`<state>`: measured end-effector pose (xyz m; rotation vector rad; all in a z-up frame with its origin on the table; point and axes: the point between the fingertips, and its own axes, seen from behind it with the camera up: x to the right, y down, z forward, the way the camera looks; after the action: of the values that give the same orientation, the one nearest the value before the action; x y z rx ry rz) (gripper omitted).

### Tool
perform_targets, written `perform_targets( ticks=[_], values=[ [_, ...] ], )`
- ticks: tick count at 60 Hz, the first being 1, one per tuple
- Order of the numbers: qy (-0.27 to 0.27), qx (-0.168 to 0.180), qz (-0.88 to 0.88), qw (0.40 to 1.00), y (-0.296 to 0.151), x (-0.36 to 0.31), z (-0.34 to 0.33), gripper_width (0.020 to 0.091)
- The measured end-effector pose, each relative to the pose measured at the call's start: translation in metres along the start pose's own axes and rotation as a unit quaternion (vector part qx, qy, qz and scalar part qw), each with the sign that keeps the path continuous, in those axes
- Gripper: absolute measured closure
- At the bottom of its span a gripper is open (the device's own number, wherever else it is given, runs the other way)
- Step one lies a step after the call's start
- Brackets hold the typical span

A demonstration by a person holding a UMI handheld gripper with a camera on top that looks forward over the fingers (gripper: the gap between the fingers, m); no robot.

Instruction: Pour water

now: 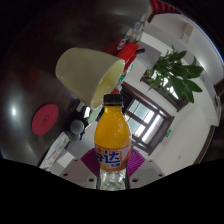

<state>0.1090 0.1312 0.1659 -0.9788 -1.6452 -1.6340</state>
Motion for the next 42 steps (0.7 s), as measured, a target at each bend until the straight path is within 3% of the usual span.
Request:
perform_targets(
  ticks=[9,16,25,36,42],
  values=[
    [-0.014,0.021,0.169,0.985,0.002,0.010,-0.008,0.0781],
    [-0.035,0.036,0.379,0.924,0.007,0.018,-0.014,0.0767],
    [-0.070,0.065,0.606,0.789,0.011,0.028,-0.017,0.0770],
    [-0.138,0.100,0.800,0.576,-0.010,0.014,-0.015,0.0771],
    [-0.134,0.116,0.831,0.527,-0.006,0.000,-0.007,0.0771]
  ],
)
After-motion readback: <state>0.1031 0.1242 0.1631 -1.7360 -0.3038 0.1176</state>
